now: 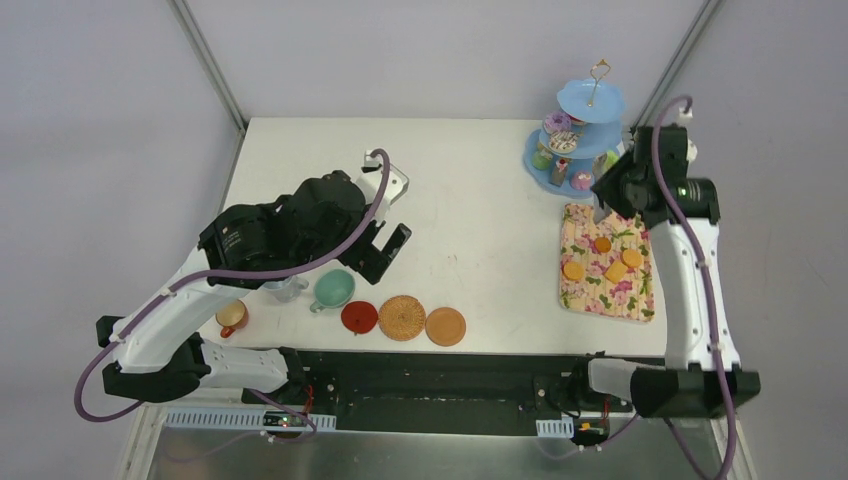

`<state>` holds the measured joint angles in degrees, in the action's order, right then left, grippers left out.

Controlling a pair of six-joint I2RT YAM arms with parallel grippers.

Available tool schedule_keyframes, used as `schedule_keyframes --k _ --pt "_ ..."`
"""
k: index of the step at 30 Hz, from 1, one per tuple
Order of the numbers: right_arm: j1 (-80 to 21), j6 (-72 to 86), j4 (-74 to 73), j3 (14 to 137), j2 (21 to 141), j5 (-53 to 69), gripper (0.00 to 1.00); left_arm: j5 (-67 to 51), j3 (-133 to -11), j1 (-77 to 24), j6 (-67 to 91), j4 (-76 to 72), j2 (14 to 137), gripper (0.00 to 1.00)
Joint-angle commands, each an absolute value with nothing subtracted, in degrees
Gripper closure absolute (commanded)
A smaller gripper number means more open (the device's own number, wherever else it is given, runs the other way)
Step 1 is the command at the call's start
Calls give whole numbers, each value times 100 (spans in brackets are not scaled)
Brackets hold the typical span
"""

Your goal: Serve the afternoon tea

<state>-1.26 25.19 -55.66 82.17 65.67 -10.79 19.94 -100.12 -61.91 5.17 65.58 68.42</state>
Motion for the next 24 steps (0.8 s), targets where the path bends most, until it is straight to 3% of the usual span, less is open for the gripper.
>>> schedule_keyframes --k 1,7,19,24 --pt "-90 1358 -5296 9441 7707 -817 71 2198 -10030 -6231 443 6432 6737 0" --pt "-44 800 -5301 10010 8475 -512 71 2329 -10089 -6231 381 6350 6672 0" --pt "-18 957 -4956 10714 9354 -1147 70 2692 -10189 -6257 352 6460 6770 0" --pt "109 998 -4949 10997 9640 -1159 69 3245 -10274 -6745 376 6642 6846 0"
